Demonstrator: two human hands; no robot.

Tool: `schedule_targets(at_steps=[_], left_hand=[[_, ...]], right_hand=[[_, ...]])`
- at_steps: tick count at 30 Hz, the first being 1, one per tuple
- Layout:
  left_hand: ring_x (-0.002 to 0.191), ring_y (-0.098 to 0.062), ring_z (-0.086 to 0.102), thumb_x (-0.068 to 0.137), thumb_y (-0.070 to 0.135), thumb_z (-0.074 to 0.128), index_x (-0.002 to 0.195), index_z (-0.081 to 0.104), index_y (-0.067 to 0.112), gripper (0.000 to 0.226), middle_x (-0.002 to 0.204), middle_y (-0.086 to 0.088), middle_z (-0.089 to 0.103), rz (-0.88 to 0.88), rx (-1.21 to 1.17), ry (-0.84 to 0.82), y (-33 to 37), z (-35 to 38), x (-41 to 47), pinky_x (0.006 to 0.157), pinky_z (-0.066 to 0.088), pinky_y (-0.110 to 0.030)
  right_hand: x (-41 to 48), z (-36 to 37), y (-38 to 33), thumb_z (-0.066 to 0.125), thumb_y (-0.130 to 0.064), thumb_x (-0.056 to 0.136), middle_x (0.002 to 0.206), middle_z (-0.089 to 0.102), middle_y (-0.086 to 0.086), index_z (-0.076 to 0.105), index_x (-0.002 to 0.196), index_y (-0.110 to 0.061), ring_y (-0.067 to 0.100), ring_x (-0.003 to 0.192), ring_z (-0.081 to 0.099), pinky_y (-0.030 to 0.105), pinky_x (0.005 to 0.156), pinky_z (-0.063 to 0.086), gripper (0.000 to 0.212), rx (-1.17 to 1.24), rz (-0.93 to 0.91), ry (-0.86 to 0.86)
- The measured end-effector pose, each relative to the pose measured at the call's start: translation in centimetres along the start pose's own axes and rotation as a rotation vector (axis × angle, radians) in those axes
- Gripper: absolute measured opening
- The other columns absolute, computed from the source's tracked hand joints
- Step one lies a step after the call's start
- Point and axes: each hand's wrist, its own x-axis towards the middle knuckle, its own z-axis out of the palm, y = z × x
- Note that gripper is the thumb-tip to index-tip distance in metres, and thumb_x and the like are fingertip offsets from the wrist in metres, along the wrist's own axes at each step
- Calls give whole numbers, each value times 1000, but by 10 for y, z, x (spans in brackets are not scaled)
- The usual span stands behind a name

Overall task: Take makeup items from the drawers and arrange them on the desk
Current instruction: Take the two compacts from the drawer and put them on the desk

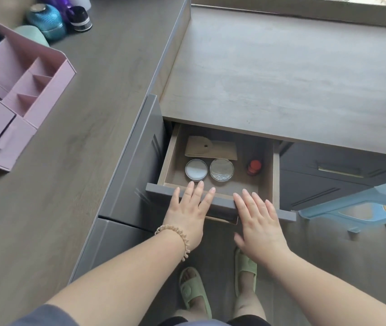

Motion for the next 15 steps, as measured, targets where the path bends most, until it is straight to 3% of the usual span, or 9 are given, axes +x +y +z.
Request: schedule_targets(at_steps=[9, 15], left_hand=[[145, -27, -17, 90, 23, 40, 145, -23, 26, 84, 158, -6, -19, 10, 9, -86, 9, 8, -44, 114, -8, -52], [147, -21, -3, 87, 62, 31, 150, -2, 25, 80, 160, -4, 2, -16, -137, -42, 13, -11, -46, 117, -3, -48]], right_hand=[[-43, 3, -14, 74, -43, 54, 142, 48, 11, 34, 140, -15, 32, 129, 48, 45, 104, 23, 99, 54, -25, -36], [-34, -12, -12, 42, -63, 80, 144, 47, 6, 41, 139, -19, 25, 132, 45, 42, 108, 22, 74, 160, -37, 67]])
